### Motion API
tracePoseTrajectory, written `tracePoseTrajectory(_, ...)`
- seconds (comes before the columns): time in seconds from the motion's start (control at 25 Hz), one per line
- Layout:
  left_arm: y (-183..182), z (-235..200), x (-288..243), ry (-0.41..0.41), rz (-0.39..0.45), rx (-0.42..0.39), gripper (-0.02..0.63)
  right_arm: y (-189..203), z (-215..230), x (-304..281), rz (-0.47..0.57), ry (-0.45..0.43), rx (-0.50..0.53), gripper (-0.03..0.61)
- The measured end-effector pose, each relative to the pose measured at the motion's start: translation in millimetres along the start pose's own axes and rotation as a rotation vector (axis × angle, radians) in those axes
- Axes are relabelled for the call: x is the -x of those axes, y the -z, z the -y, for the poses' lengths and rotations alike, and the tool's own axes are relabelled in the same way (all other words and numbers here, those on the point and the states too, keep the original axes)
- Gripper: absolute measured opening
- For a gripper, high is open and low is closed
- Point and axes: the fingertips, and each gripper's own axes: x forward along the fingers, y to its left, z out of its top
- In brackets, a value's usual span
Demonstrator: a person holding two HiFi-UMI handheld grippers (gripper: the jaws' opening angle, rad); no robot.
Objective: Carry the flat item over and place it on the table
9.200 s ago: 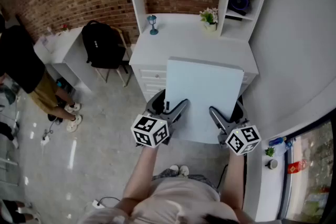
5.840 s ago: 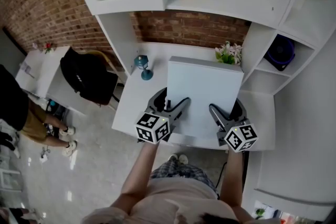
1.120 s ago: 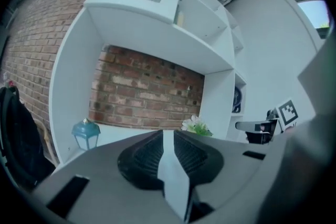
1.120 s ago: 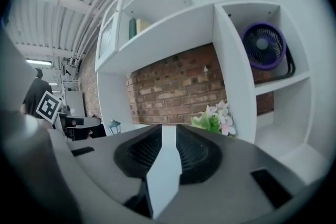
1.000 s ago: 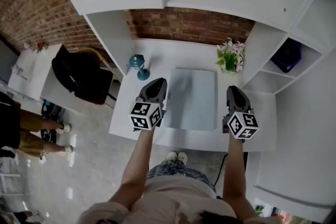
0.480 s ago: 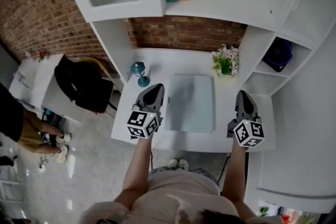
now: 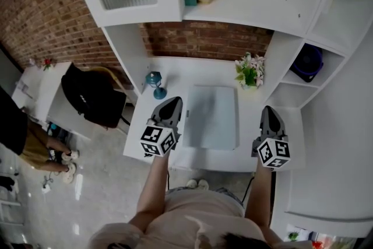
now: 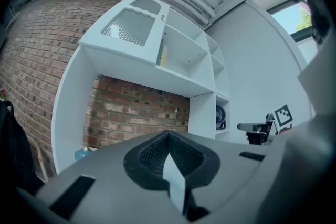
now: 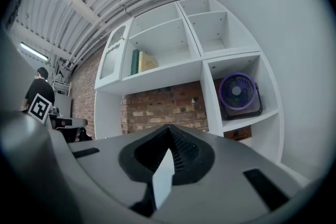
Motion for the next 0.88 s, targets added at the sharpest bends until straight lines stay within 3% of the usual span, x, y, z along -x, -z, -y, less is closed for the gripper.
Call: tracePoseTrajectory(0.88,5.5,0.0,-4.8,0.013,-0.017,0.029,0.028,9.0,-0.7,-2.5,-0.035,0.005,0.007,0.015)
